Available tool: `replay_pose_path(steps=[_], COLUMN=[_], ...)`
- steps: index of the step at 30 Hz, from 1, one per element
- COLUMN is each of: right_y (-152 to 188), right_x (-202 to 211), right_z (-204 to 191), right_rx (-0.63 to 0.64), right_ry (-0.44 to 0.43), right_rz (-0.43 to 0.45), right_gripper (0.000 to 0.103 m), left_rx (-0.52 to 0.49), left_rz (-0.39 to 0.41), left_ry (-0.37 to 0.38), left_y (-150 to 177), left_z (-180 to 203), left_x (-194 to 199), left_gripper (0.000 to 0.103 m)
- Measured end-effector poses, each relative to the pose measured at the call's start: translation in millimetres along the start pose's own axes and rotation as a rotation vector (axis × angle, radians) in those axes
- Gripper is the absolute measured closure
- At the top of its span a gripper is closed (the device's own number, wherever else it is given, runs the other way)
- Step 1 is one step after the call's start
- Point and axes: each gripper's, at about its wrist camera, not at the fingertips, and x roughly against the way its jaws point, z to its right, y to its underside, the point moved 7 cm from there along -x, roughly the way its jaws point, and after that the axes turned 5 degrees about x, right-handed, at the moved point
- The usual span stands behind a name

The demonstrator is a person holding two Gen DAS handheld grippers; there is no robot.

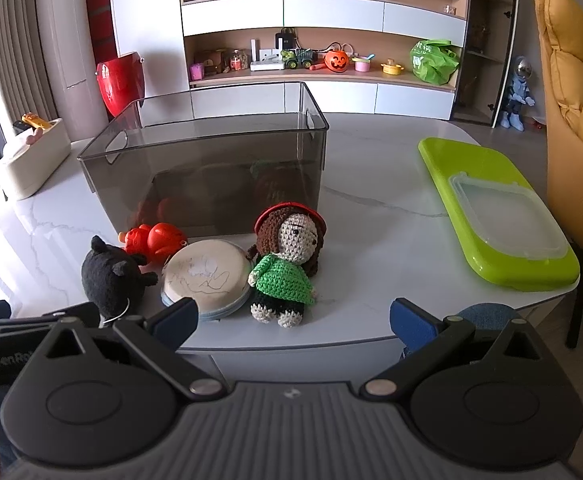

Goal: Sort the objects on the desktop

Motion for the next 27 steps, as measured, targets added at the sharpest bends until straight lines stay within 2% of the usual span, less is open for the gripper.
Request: replay_pose_path(steps=[27], right_y=[1.7], right_x=[-0.4], right_z=[-0.9], right_rx=[0.01], right_ry=[-0.004], right_rz=[-0.012], right_gripper=[0.0], left_rx=[0.001], left_rz=[-0.011], left_ry=[0.0], left_y=[1.8], left_z=[0.2], left_x=[-0.7], left_gripper=[0.0])
